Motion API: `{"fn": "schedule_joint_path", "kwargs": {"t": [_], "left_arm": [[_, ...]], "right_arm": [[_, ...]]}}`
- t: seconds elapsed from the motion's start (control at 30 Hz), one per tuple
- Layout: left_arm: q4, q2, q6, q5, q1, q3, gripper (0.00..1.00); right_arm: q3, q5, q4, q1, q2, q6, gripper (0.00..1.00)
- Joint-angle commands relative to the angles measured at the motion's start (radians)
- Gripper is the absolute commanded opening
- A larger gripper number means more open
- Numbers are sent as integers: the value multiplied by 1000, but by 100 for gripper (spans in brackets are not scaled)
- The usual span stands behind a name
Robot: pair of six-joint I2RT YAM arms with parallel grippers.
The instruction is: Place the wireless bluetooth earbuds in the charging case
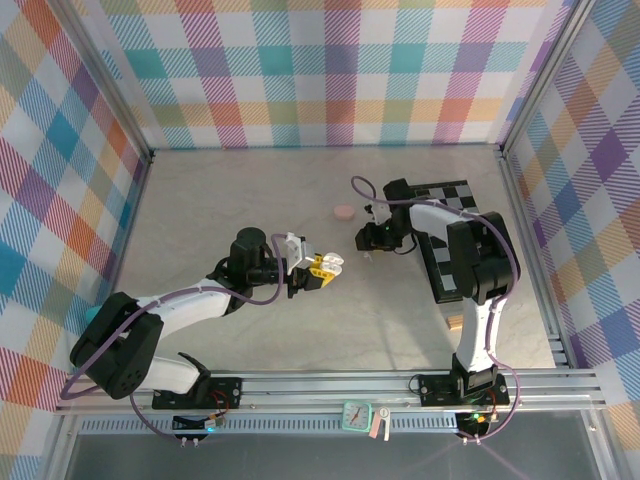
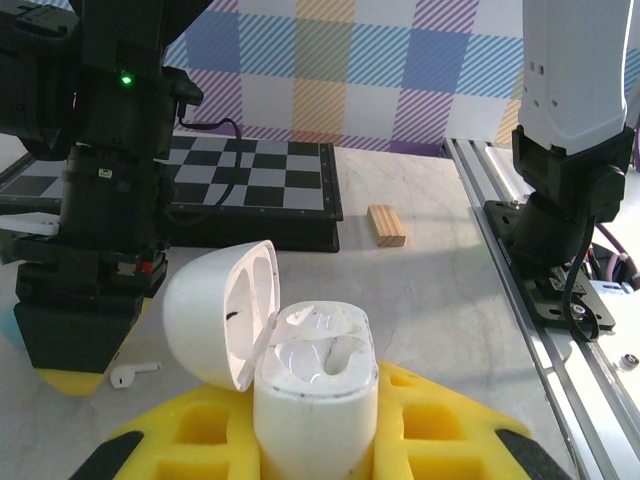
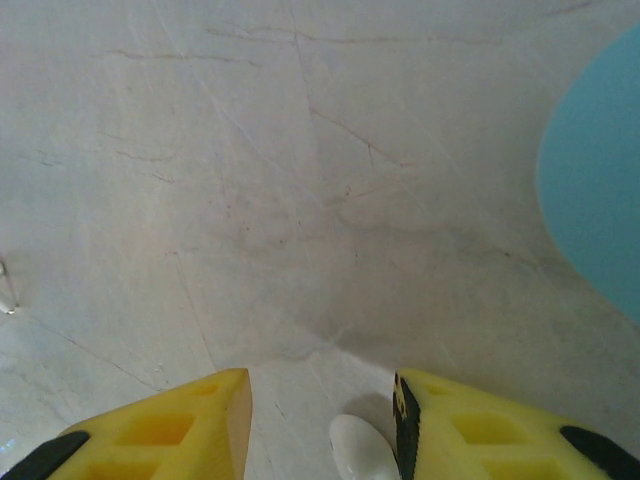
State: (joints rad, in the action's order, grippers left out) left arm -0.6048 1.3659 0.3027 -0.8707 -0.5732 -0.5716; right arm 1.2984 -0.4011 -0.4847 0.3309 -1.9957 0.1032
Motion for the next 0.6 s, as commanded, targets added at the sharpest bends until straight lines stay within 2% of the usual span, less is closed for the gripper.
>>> {"fn": "schedule_joint_path", "kwargs": {"t": [0.0, 0.57], "left_arm": [[-16, -1, -2, -29, 9, -20, 14], [5, 16, 7, -39, 9, -40, 14]], "right_arm": [[8, -24, -32, 7, -17, -42, 42], [-77, -33, -84, 28, 61, -76, 38]]}}
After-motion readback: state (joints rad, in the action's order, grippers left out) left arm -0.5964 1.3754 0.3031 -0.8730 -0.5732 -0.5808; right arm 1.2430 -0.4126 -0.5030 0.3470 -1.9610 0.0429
